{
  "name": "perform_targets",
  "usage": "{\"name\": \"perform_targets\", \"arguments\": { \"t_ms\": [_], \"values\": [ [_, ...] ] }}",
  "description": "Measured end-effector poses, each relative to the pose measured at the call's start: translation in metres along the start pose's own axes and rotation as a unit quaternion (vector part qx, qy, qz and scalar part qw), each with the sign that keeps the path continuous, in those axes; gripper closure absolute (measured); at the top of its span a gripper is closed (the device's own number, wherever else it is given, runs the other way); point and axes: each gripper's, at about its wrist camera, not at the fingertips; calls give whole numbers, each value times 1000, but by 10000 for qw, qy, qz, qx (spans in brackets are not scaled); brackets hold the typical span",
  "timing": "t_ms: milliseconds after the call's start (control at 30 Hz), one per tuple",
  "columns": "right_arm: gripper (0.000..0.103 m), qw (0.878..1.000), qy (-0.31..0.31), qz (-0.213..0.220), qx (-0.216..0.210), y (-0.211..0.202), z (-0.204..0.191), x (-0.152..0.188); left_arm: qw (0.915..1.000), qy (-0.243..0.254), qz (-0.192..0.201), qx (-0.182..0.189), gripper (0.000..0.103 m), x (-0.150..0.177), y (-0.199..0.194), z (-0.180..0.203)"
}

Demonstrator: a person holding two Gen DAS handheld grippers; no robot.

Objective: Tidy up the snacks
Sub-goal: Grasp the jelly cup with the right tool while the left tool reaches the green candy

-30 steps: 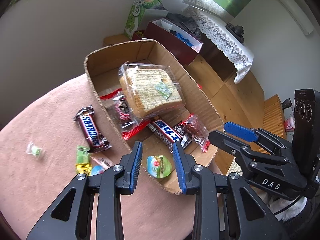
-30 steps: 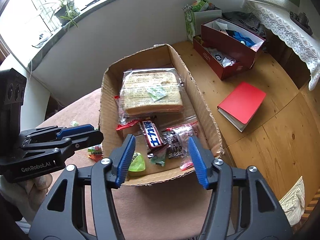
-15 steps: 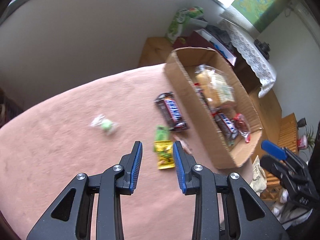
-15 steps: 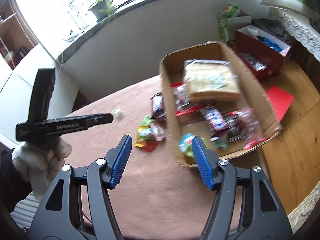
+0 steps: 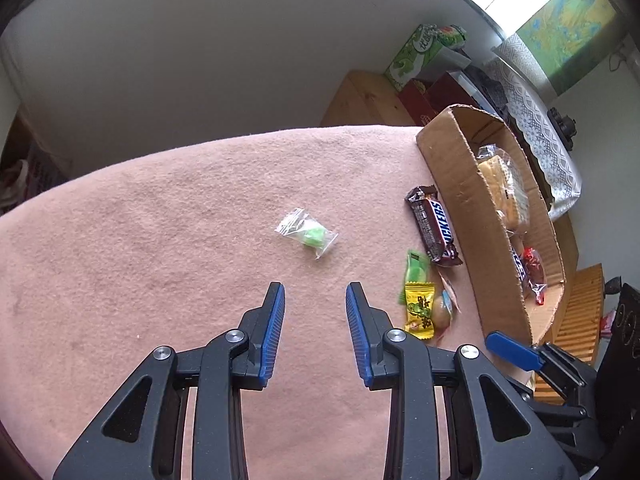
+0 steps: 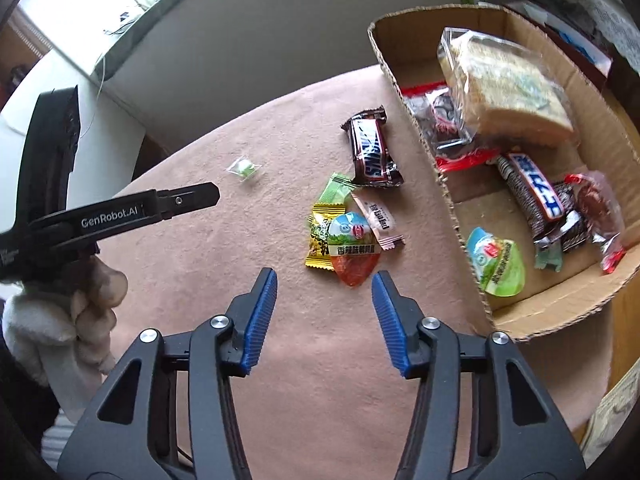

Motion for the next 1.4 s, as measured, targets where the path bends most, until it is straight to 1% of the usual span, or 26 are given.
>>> {"name": "perform_targets", "arguments": {
  "t_ms": [100, 200, 267, 433, 567, 700, 800, 833, 1033, 1167, 1200, 1267, 1400],
  "values": [
    [53, 9998, 158, -50, 75, 9, -1, -2, 10000, 22, -4, 37, 73, -4, 5, -1],
    [55, 9995, 291, -81, 45, 16, -2, -8, 9999, -54, -9, 84, 73, -10, 9, -5],
    [56, 9992, 348, -119, 130, 20, -4, -13, 9999, -107, -27, 123, 73, -16, 12, -8],
    [57, 9969, 658, -217, 373, 34, -1, -20, 9998, -52, -124, 117, 73, -23, 22, -7],
    [58, 9946, 873, -325, 456, 45, 5, -27, 9998, -28, -168, 114, 73, -25, 27, -6],
    [62, 9926, 1038, -338, 537, 55, 10, -30, 9998, 42, -191, 73, 73, -26, 31, -4],
    [71, 9912, 1167, -281, 555, 56, 17, -32, 9998, 86, -169, 70, 73, -27, 32, -3],
    [73, 9910, 1188, -279, 547, 56, 20, -33, 9998, 99, -159, 65, 73, -28, 33, -3],
    [74, 9921, 1100, -287, 538, 55, 21, -35, 9997, 238, -60, -95, 73, -29, 36, 4],
    [74, 9924, 1051, -301, 568, 58, 11, -36, 9990, 392, 13, -194, 73, -24, 35, 6],
    [74, 9925, 1048, -301, 555, 58, 9, -36, 9989, 422, 34, -222, 74, -24, 35, 7],
    [75, 9927, 1047, -302, 525, 60, 4, -37, 9983, 469, 94, -322, 79, -22, 35, 8],
    [77, 9932, 1047, -277, 434, 57, -1, -29, 9990, 336, 109, -259, 84, -21, 32, 0]
  ]
}}
Point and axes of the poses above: each gripper's, at about its wrist camera, not at the fingertips, and y roughly the way its jaws point, z to its right, x to its underside, and after that the axes turned 10 degrees about -y, right-handed
